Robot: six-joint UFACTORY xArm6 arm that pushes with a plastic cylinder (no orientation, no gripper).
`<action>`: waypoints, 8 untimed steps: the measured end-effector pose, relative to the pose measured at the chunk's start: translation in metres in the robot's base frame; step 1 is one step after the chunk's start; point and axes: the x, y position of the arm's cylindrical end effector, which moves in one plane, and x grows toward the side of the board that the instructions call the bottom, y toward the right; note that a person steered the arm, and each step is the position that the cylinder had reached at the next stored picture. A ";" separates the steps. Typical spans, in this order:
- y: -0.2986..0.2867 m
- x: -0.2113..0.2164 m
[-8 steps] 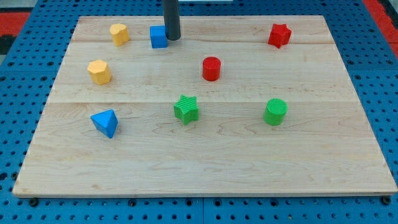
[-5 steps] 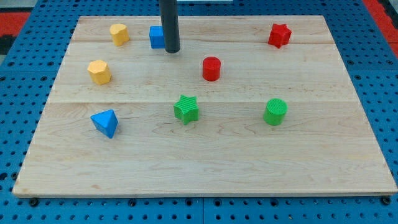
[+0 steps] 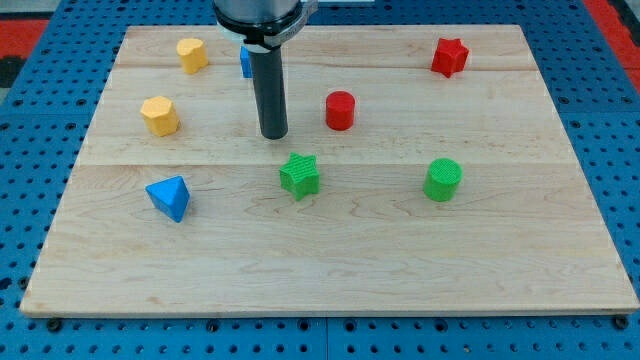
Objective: Point your arm at the green star
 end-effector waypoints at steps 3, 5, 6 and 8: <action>0.086 0.008; 0.086 0.035; 0.086 0.050; 0.086 0.070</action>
